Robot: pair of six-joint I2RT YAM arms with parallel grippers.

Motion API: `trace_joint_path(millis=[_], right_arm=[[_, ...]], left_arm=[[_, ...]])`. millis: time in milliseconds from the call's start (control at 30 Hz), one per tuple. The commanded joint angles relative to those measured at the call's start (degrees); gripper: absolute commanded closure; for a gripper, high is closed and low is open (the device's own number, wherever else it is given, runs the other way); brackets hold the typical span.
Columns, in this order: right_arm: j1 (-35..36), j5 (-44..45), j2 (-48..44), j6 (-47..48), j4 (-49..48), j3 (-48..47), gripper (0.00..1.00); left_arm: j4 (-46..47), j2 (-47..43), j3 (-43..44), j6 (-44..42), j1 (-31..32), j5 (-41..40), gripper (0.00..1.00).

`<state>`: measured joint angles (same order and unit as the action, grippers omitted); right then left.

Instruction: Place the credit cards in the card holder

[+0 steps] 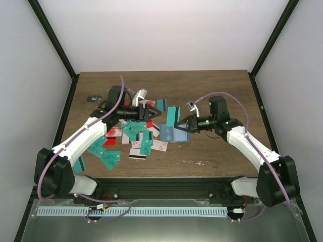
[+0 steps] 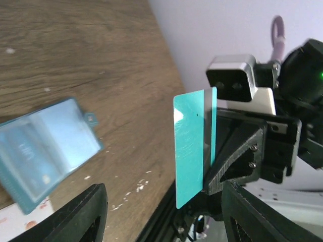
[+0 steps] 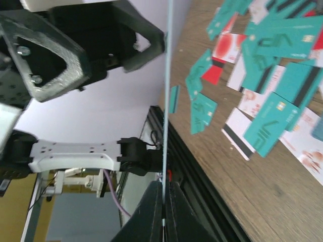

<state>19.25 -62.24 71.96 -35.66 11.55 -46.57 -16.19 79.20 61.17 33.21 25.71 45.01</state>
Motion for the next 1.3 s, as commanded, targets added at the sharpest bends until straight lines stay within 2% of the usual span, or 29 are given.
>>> trace_joint_path(millis=[0, 333, 667, 1033, 1267], right_arm=[[-0.37, -7.91, 0.49, 0.62, -4.06, -4.92, 0.99], [-0.38, -11.66, 2.13, -1.77, -8.45, -5.98, 0.99], [-0.35, -14.06, 2.4, -2.38, -10.64, -6.28, 0.99], [-0.41, -14.14, 3.9, -3.66, -12.62, -6.51, 0.99], [-0.38, -13.93, 5.46, -3.9, -13.15, -6.7, 0.99]], left_arm=[[8.58, -0.36, -0.82, -0.45, -0.4, 10.63, 0.36], [18.05, 1.96, -1.73, 4.25, -0.5, 18.58, 0.44], [21.4, 5.37, -0.94, 6.48, -0.48, 19.99, 0.57], [25.74, 7.38, -0.77, 9.98, -0.46, 21.7, 0.77], [26.83, 8.63, 0.04, 10.25, -0.4, 22.71, 0.84]])
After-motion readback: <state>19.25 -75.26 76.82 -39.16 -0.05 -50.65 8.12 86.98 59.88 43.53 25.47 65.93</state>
